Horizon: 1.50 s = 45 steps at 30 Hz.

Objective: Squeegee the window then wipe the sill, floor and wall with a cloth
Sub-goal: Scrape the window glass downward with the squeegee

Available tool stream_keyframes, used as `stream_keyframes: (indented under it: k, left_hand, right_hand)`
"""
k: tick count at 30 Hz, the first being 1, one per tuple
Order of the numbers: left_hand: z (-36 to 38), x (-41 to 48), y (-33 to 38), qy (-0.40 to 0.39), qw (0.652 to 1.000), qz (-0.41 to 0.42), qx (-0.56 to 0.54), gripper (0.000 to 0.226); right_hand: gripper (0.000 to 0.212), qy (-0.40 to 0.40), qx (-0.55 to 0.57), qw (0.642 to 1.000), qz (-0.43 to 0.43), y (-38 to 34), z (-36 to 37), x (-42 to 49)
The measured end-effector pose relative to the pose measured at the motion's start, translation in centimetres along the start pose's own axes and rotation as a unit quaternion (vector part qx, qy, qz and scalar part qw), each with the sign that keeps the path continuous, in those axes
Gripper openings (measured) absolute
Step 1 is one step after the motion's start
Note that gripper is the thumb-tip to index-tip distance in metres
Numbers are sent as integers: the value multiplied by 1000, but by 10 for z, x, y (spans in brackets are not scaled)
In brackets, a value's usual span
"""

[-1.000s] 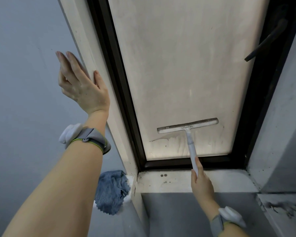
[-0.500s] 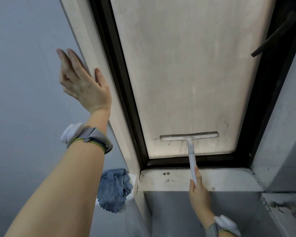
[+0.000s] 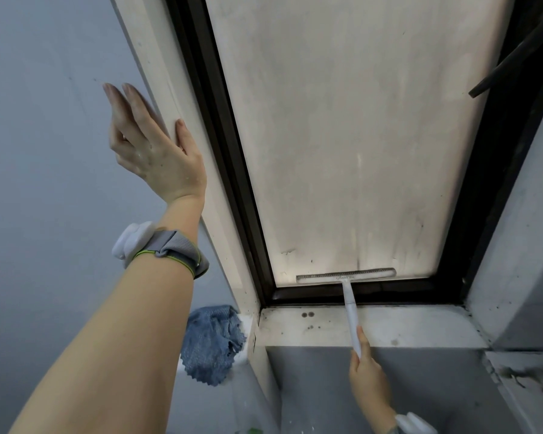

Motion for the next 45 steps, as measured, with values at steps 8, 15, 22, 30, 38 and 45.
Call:
stream_keyframes:
  k: [8, 15, 22, 30, 38, 45]
  left_hand:
    - [0, 0, 1, -3, 1000, 0, 5, 62]
    - [-2, -2, 2, -15, 1000, -6, 15, 63]
    - [-4, -2, 2, -36, 999, -16, 17, 64]
    - [-3, -2, 1, -42, 999, -26, 15, 64]
    - [-2, -3, 1, -32, 999, -25, 23, 64]
    - [-3, -2, 2, -32, 999, -19, 9, 63]
  right_hand:
    - [54, -20, -5, 1000, 16, 13, 5, -1]
    - [55, 31, 50, 998, -38, 8, -35, -10]
    - [52, 158, 70, 980, -100, -17, -114, 8]
    - [50, 150, 43, 983, -96, -11, -132, 29]
    - [52, 75, 61, 995, -39, 33, -88, 25]
    - [50, 110, 69, 990, -55, 23, -98, 14]
Point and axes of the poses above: each hand's wrist, its own x-axis towards the middle knuckle, its own z-axis out of the palm, y = z × x, the point moved 6 cm from there along x, towards the middle knuckle, and after that the axes turned 9 degrees about -y, right-handed, at the moved point
